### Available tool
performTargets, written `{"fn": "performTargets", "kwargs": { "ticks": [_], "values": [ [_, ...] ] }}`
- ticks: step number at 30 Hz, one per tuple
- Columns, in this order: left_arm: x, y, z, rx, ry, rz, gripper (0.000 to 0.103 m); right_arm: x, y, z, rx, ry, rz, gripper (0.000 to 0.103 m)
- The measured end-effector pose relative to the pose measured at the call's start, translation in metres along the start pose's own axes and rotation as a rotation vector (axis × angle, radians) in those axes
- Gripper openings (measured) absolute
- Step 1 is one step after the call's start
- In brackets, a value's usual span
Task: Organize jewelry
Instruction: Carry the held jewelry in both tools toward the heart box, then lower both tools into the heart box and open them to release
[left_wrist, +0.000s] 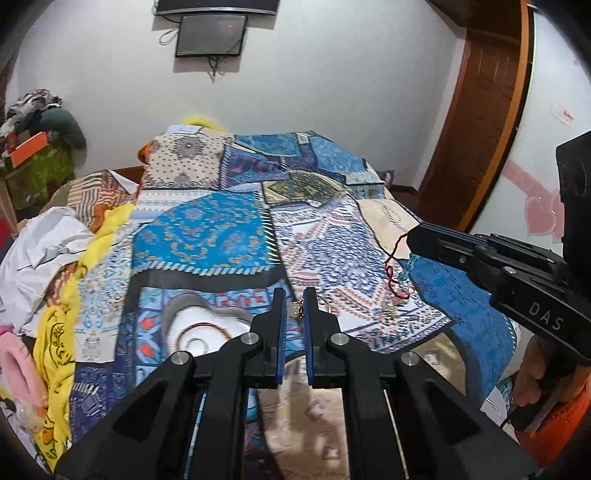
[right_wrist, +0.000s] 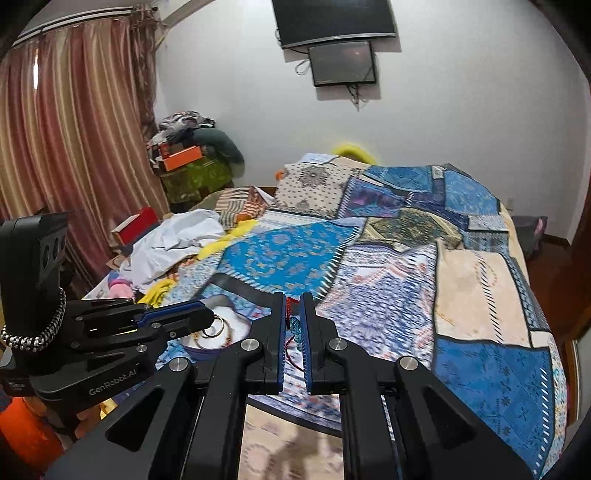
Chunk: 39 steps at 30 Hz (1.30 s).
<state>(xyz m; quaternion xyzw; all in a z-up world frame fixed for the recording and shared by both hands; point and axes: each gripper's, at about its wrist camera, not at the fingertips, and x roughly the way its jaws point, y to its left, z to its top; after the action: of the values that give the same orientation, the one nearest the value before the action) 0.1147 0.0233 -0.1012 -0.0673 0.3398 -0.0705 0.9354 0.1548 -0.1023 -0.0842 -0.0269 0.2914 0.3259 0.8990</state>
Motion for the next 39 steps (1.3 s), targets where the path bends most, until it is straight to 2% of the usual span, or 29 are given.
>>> {"fn": "performTargets", "kwargs": {
  "ticks": [9,18,28,39],
  "values": [
    [-0.009,0.033,-0.006,-0.041,-0.006,0.056,0.007,0.017,0.034,0.008,-0.027,-0.009,0.066,0.007],
    [0.001,0.057,-0.020,-0.079,0.027,0.079,0.007,0.045,0.060,0.010,-0.058,0.024,0.120,0.007],
    [0.025,0.072,-0.029,-0.101,0.076,0.071,0.007,0.080,0.067,-0.001,-0.068,0.101,0.151,0.007],
    [0.045,0.086,-0.031,-0.110,0.114,0.077,0.007,0.103,0.072,-0.005,-0.072,0.148,0.169,0.007]
  ]
}}
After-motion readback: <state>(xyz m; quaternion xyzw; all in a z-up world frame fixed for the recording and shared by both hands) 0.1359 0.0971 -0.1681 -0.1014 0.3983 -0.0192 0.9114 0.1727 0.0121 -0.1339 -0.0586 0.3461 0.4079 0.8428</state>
